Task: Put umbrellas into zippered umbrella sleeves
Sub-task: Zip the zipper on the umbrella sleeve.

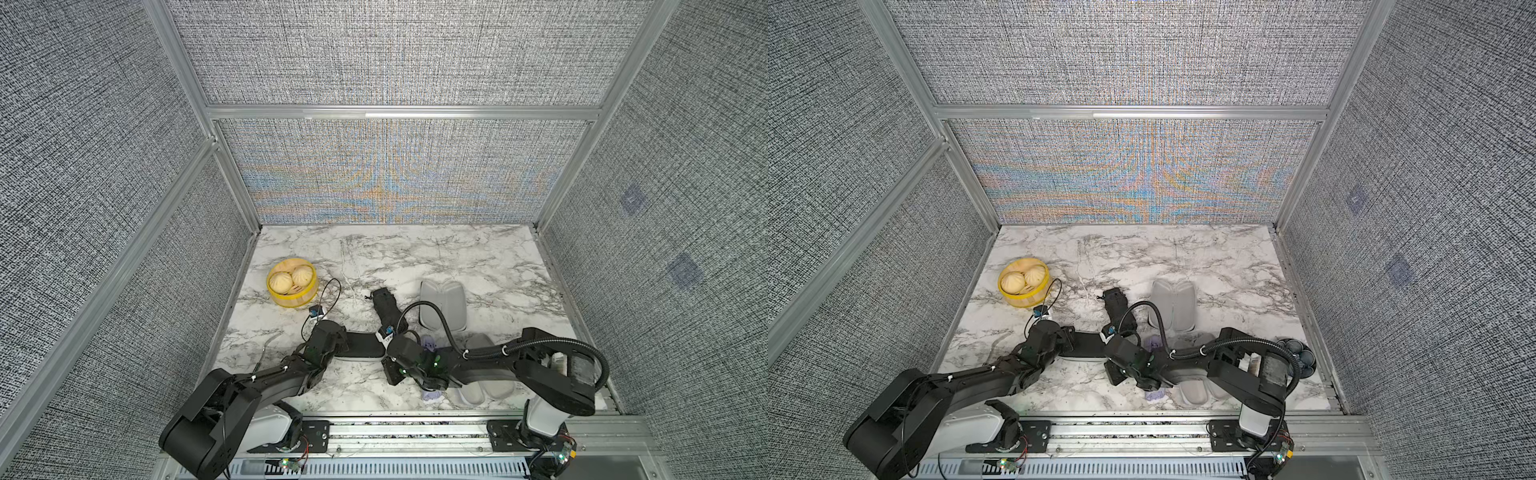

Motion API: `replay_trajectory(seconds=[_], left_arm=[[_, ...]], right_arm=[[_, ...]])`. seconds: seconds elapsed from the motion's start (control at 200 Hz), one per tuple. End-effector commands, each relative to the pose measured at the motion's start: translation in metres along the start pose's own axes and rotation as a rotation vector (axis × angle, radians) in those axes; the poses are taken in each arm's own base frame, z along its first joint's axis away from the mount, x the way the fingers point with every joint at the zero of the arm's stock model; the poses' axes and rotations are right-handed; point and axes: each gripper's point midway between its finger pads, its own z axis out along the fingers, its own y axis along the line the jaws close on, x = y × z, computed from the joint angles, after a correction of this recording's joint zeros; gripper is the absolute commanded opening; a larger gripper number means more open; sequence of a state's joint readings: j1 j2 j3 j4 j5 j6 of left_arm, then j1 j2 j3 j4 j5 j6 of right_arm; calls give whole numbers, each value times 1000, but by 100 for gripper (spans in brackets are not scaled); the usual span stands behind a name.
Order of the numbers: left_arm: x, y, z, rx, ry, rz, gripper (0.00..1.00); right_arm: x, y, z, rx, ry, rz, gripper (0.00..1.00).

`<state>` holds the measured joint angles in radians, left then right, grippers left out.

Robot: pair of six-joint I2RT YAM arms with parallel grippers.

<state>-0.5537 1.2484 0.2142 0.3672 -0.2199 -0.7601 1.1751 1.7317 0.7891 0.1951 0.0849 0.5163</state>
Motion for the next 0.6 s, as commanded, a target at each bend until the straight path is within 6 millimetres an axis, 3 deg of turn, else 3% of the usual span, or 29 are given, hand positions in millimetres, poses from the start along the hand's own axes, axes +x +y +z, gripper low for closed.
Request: replay_trajectory(seconds=[0.0,0.125,0.34,0.596], left_arm=[[31,9,0,-20,139,-18,34],[31,3,1,6,146,-23,34],[31,-2,0,36,146,-31,33],[27,0,-9,47,111,-40,33]], right_arm=[[-5,46,-2,-174,7,-31,0],[-10,63,2,-214,4,-40,0],[-13,71,9,-237,8,-33,0],[1,49,-7,-331,25,77,0]])
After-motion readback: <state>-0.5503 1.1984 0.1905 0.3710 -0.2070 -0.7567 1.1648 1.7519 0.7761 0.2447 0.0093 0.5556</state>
